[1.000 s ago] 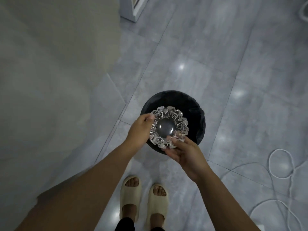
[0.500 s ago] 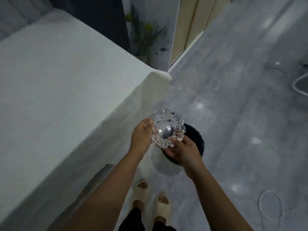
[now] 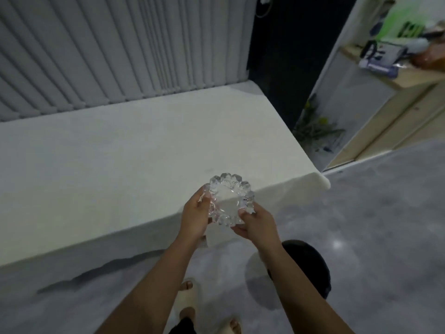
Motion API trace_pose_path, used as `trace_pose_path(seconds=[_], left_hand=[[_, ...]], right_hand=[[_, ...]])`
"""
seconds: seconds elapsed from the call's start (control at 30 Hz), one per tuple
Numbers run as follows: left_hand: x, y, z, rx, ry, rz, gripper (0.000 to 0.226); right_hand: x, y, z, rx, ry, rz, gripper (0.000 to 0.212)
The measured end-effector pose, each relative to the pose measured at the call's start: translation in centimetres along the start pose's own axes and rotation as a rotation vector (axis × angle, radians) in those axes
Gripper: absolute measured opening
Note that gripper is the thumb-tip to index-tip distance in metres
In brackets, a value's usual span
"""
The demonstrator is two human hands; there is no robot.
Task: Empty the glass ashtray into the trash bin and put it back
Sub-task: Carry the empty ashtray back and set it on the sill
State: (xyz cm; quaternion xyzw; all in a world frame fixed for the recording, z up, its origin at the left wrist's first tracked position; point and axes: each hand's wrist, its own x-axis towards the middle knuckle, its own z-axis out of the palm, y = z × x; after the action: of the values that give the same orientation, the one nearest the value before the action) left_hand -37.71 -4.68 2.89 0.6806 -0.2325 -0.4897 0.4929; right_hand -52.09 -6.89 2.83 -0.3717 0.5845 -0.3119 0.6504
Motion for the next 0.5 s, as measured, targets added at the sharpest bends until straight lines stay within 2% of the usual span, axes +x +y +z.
trace_pose_path(seconds=[0.1,0.17,0.37,0.5], left_hand=[[-0.3,0.9,-4.2,-0.089,0.09,0.024,0.027],[-0.3,1.1,-7.0,-0.12,0.154,0.016,0.023],[0.9,0.4,-15.1,-0.182,0.28,-0.092,0.038],[2.3,0.6,-19.2,-0.258,0.31,-0.127,0.029]], right_hand=[[0.4,-1.0,4.0,-0.07,-0.1,0.005,0.021],[0.5,-1.2,6.8,-0.108,-0.158,0.01,0.015],[1.5,-0.8,14.4,-0.185,-0.235,0.066,0.016],[3.2,-0.4,19.1,-0.339,-0.21,0.026,0.038]])
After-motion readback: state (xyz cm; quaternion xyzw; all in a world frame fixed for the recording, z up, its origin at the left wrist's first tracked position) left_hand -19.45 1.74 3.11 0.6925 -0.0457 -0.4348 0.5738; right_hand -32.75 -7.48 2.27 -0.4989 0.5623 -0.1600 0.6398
